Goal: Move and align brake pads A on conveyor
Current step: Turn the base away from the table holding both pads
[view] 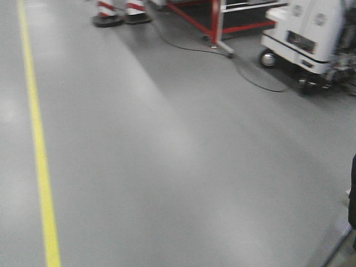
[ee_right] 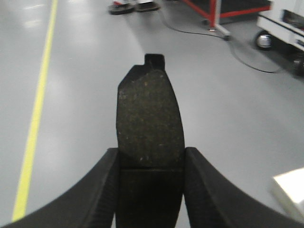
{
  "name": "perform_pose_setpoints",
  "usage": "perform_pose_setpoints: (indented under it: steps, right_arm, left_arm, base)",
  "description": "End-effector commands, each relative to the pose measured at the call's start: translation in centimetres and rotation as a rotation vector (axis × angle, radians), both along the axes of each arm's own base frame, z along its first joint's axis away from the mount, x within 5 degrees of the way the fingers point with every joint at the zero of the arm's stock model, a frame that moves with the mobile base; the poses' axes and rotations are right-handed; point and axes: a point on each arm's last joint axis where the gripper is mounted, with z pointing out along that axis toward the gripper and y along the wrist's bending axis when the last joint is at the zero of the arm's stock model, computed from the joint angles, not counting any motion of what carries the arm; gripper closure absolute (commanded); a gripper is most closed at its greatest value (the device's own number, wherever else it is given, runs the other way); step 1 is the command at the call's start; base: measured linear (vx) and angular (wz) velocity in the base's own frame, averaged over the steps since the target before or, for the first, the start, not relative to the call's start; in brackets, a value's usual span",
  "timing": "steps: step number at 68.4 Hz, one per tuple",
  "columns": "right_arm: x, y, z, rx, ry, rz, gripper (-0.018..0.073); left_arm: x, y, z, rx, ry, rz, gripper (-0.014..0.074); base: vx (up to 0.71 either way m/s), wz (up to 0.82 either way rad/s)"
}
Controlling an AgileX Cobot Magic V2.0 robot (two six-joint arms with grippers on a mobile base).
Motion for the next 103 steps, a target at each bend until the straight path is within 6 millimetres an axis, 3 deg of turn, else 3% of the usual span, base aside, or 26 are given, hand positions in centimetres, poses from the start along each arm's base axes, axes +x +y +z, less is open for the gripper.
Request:
perform_pose_setpoints:
  steps: [1,43,103]
  right_arm:
    - [0.23,0.06,1.86,0.010,-0.121,0.006,0.0568]
    - [0.23,0.06,1.86,0.010,-0.121,0.006,0.0568]
    - [0.23,0.06,1.86,0.010,-0.121,0.006,0.0568]
  left_arm:
    - [0.23,-0.04,1.51,-0.027,-0.101,0.003,0.0603]
    - [0.23,-0.04,1.51,-0.027,-0.101,0.003,0.0603]
    - [0.21,-0.03,1.51,-0.027,-0.101,0.003,0.0603]
  base:
    - [-0.14,0.79]
    - [-0.04,0.62]
    - [0.23,0.11]
